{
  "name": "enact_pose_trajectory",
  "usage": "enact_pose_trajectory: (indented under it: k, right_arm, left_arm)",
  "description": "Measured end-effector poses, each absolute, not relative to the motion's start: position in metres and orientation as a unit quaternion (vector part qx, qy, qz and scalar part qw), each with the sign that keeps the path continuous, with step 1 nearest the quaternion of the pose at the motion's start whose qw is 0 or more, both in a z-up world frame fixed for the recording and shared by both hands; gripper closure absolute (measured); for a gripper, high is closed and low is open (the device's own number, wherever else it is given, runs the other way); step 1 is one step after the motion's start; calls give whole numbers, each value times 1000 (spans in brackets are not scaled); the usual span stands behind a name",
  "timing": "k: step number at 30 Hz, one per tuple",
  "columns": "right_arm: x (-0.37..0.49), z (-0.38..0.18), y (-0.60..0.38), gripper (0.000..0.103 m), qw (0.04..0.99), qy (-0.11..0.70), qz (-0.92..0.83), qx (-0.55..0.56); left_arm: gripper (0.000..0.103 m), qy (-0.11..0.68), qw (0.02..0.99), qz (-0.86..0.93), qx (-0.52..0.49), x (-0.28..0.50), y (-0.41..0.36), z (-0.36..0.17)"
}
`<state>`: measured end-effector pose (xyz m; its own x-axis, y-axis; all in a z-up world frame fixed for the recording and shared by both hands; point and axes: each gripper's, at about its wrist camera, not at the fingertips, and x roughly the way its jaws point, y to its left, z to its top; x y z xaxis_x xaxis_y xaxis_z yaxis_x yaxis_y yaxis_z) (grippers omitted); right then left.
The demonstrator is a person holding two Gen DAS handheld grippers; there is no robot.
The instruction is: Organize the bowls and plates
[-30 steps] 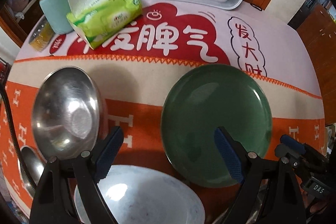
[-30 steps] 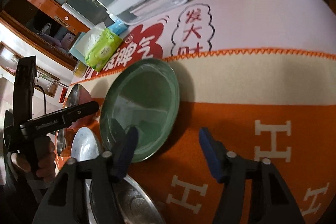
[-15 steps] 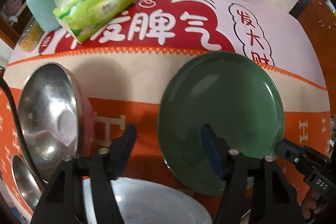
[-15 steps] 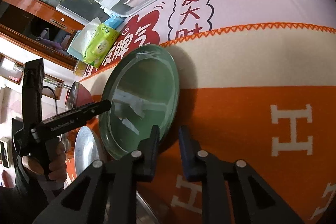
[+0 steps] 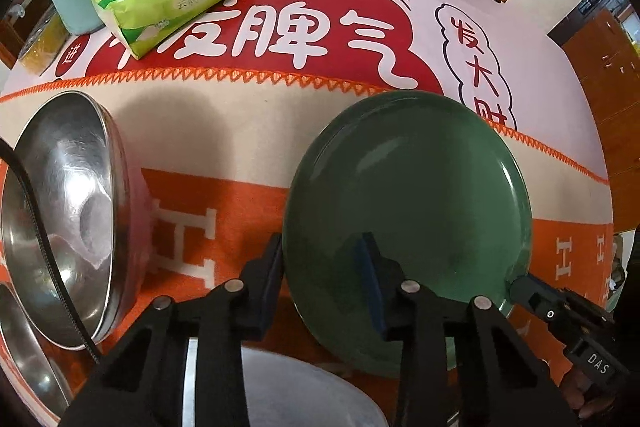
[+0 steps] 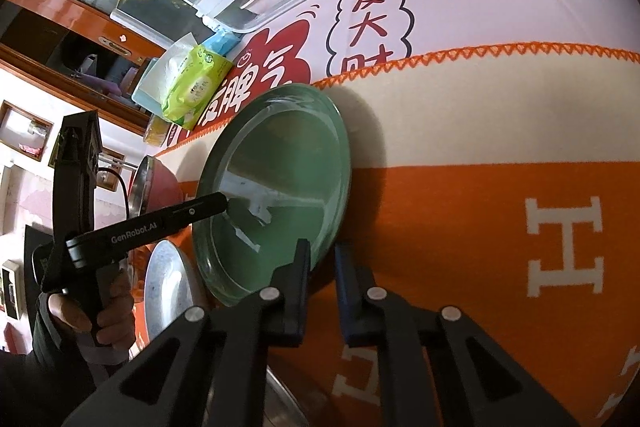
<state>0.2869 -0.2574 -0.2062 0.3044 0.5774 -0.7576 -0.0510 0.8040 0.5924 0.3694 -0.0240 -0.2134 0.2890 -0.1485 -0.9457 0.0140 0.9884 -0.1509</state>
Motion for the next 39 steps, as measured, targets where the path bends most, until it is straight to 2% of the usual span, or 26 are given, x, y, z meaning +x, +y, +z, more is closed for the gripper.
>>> enact_pose_trajectory:
  k: [10,23,39]
  right_arm:
    - [280,-191,-262,92,788,529,202,240]
    - [260,-150,-279,92,823,477,193,239]
    - [195,-105,-274,91,839,446,211,230]
  left_arm:
    - [68,575,812,-56,-77,361,-22,-204]
    - [68,505,851,-93,-110,336,-26,-155]
    - [68,472,869,-98,-114,252,-11,-109]
